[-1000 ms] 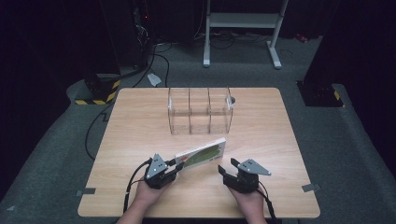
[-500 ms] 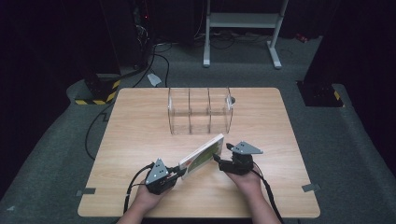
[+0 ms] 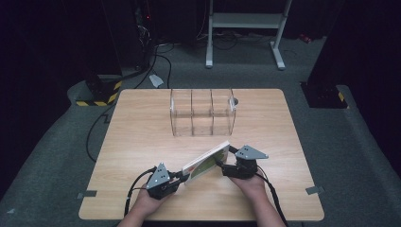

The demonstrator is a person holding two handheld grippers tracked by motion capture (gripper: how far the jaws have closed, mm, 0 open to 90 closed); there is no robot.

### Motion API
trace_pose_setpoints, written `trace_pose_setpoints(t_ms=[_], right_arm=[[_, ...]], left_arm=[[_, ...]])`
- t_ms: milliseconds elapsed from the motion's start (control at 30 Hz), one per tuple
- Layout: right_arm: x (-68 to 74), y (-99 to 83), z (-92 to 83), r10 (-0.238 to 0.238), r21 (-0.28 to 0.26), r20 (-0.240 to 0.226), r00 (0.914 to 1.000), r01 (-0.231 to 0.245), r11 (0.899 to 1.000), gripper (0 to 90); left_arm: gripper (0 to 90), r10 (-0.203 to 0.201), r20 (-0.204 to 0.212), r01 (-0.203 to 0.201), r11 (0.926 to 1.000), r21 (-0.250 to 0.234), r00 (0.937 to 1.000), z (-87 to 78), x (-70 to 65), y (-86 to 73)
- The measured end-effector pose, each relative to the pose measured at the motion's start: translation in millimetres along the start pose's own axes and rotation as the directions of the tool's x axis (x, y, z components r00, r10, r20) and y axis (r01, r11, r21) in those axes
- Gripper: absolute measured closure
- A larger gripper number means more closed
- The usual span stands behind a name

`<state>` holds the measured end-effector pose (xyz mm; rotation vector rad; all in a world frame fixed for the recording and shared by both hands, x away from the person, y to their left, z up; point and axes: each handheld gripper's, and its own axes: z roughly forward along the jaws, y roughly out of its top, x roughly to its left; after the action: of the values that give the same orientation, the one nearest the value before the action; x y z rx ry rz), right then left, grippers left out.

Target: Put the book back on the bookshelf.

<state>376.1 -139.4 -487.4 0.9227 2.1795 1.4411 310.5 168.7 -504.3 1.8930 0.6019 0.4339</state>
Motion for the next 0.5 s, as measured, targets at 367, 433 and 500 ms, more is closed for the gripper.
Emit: trace_pose_setpoints(t_ms=[367, 433, 500], right_arm=[[15.4, -9.5, -20.2, -0.046, -0.043, -0.005, 0.9989, 0.046, 0.998, 33.2], [13.7, -9.4, -21.3, -0.041, -0.044, 0.004, 0.9992, 0.041, 0.998, 30.1], [9.1, -8.6, -20.5, -0.034, -0.041, 0.01, 0.9994, 0.035, 0.999, 27.4]], left_arm=[[78.4, 0.019, -0.04, -0.019, 0.9998, 0.004, 0.999, 2.0, -2.2, 0.5], [79.1, 0.024, -0.023, -0.024, 0.9997, 0.004, 0.9995, 1.3, -1.6, 0.3], [79.9, 0.031, 0.002, -0.031, 0.9995, 0.003, 0.9995, -0.1, -0.3, -0.2]])
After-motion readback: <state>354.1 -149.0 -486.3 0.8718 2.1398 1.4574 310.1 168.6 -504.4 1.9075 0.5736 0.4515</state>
